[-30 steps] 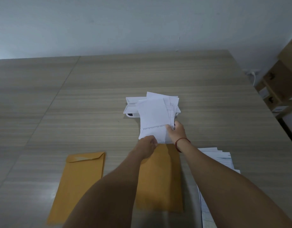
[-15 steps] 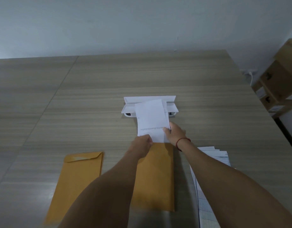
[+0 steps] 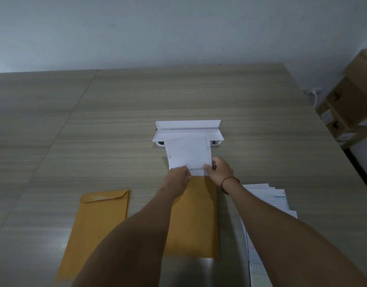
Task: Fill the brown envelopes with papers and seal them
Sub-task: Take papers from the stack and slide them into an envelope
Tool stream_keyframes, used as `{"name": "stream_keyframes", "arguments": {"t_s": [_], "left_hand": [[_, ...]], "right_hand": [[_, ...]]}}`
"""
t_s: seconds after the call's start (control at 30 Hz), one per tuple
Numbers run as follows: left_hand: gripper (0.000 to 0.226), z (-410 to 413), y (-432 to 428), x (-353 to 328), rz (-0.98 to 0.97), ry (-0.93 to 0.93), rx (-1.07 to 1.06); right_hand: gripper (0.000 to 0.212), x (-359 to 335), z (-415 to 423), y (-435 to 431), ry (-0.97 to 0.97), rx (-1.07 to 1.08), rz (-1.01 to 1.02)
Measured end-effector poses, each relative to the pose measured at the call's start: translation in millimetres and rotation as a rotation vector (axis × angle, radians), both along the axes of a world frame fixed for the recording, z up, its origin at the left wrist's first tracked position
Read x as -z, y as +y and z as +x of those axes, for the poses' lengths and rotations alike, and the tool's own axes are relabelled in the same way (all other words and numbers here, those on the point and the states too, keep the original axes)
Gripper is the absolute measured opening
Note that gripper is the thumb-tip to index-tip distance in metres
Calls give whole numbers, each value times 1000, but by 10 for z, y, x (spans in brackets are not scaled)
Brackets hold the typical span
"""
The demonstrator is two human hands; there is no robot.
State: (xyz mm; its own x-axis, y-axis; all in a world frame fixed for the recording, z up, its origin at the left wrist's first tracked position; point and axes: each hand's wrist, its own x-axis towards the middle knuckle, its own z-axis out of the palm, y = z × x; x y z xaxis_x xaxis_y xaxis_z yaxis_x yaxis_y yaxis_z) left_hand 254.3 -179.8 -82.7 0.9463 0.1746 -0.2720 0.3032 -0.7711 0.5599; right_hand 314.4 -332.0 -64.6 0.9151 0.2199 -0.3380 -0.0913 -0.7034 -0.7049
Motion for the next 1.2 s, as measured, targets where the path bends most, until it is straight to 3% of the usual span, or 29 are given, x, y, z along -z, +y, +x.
{"name": "stream_keyframes", "arguments": {"t_s": [0.1,0.33,0.43,0.53,0.73,0.83,0.93,1.2], "left_hand": [[10,-10,-17,15,-28,12,18],[10,-36,17,70,-62,-22,-4],[10,-41,21,72,-56,-19,-8],[9,-62,-4,86,-64,-27,-15],[11,-85,16,76,-73,-75,-31],[10,-87,26,75,-65,-85,-5],[9,-75,0,46,-70,-65,18],[10,-89,-7,20,-110,-21,-36]], "right_hand": [[25,-62,85,89,-49,93,90],[32,68,-17,21,18,-12,-179],[17,28,-2,52,4,31,-36],[26,-63,44,152,-44,138,131],[10,93,-53,58,-29,29,-9],[9,87,-25,22,-34,42,93],[29,-54,58,46,-71,106,226],[19,56,11,-44,-66,-74,54]]}}
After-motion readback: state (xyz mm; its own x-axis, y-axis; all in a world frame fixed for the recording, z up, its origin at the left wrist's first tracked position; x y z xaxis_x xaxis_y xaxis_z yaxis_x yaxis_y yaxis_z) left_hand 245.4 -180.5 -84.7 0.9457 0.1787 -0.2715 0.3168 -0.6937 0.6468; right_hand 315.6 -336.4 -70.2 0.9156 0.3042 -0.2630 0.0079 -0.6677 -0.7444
